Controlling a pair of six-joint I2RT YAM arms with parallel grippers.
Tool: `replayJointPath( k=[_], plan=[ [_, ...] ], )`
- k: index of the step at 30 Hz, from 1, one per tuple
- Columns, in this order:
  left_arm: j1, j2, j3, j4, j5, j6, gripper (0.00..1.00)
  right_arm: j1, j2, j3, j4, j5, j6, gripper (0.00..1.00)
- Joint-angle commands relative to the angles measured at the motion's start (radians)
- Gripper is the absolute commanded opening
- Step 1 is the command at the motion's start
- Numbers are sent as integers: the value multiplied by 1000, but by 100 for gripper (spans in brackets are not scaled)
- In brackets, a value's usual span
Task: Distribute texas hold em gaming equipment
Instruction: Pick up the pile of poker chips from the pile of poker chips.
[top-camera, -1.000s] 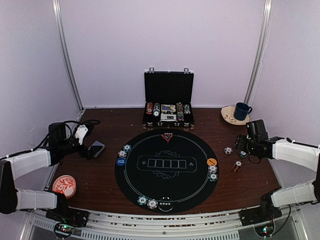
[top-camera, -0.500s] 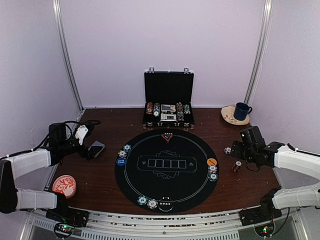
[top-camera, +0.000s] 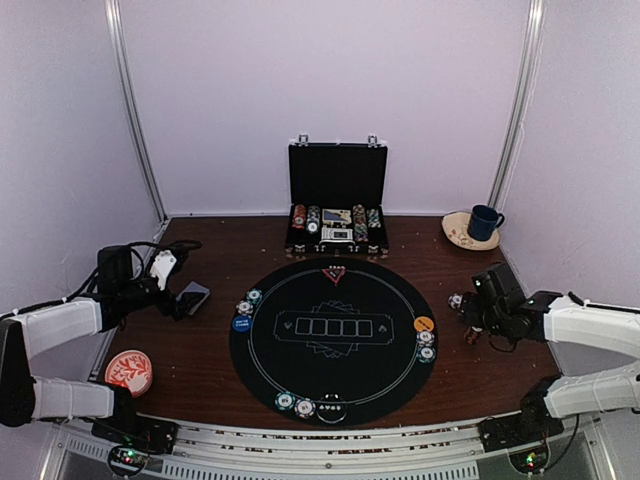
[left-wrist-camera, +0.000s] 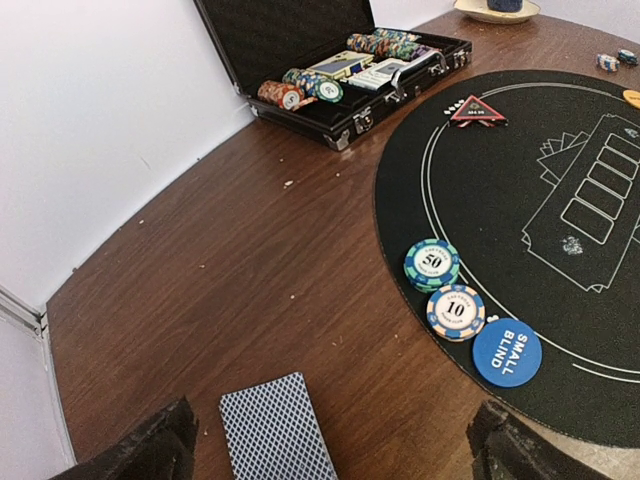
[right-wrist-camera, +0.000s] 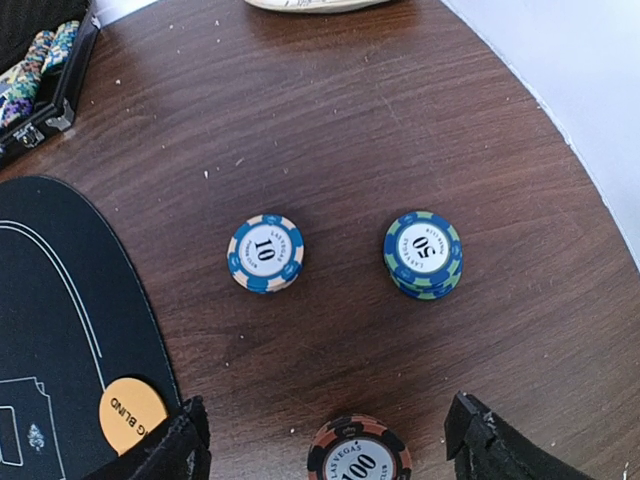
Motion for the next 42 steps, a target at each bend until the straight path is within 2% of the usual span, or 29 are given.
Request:
replayJointPath(
  k=[1, 10, 21, 35, 42],
  plan=[
    [-2, -6, -7, 50, 3, 12, 98, 22, 33, -18, 13, 61, 40, 83],
    [-2, 0, -7, 52, 4, 12, 98, 26, 21, -28, 30, 78, 42, 83],
    [-2, 4, -7, 54, 4, 12, 98, 27, 104, -11, 56, 66, 21, 85],
    [-2, 10, -5, 55, 3, 13, 98, 27, 119, -20, 39, 85, 55, 80],
    [-2, 19, -4, 58, 3, 12, 98, 29, 68, -61, 39, 63, 90, 76]
  ],
)
